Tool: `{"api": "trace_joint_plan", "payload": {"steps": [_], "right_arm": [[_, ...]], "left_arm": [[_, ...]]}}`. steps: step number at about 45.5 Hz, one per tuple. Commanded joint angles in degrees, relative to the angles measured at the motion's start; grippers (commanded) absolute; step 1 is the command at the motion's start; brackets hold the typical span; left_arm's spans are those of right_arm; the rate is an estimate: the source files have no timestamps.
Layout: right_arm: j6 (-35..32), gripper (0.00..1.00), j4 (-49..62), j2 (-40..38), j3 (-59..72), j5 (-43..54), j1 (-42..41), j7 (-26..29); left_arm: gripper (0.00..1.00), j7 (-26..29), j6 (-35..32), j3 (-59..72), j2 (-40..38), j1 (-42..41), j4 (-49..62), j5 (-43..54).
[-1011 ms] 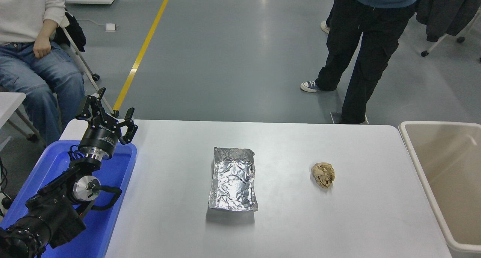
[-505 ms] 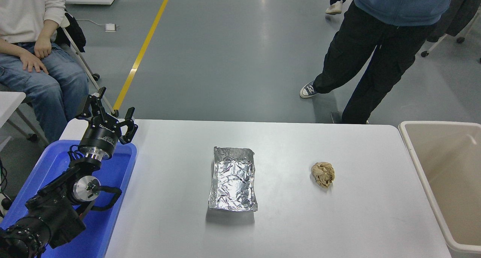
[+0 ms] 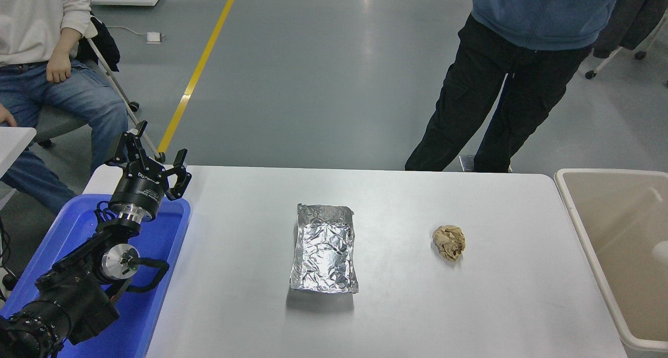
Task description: Dispose of the paper cup in the dustbin
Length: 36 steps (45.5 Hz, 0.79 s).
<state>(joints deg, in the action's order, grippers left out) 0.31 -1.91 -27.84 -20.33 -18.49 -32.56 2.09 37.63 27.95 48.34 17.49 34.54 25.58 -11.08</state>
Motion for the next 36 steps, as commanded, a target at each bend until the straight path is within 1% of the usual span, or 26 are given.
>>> {"api": "trace_joint_plan", "payload": {"steps": [1,3,7,8,9,10,12,27,36], "right_arm": [[0.2,0.0,0.1,1.0,-1.3,-0.1,1.3,0.0],[0.2,0.0,0.1,1.0,-1.3,-0.1,1.4,0.0],[0.2,0.1,0.1,1.0,-1.5,-0.1,1.7,0.0],[0.1,0.16,0.1,1.0,-1.7,-0.1,1.9,0.0],[0.0,0.28,0.1,1.0,-2.0,-0.1,2.2,0.0],[-0.2,0.44,0.1,1.0,-2.4,-0.1,2.2,0.1],[-0.4,1.0,0.1,0.9,-2.9,-0.1,2.5,0.1],[-0.9,1.0,0.1,0.0,-2.7,0.4,3.3,0.0],[-3.2,1.0,0.1,-2.4,-2.9,0.4,3.2,0.0]], "left_arm": [[1.0,0.1,0.0,0.0,0.0,0.0,0.0,0.0],[1.0,0.0,0.0,0.0,0.0,0.0,0.0,0.0],[1.0,0.0,0.0,0.0,0.0,0.0,0.0,0.0],[1.0,0.1,0.0,0.0,0.0,0.0,0.0,0.0],[1.0,0.0,0.0,0.0,0.0,0.0,0.0,0.0],[1.0,0.0,0.0,0.0,0.0,0.0,0.0,0.0],[1.0,0.1,0.0,0.0,0.0,0.0,0.0,0.0],[1.0,0.0,0.0,0.0,0.0,0.0,0.0,0.0],[1.0,0.0,0.0,0.0,0.0,0.0,0.0,0.0]]}}
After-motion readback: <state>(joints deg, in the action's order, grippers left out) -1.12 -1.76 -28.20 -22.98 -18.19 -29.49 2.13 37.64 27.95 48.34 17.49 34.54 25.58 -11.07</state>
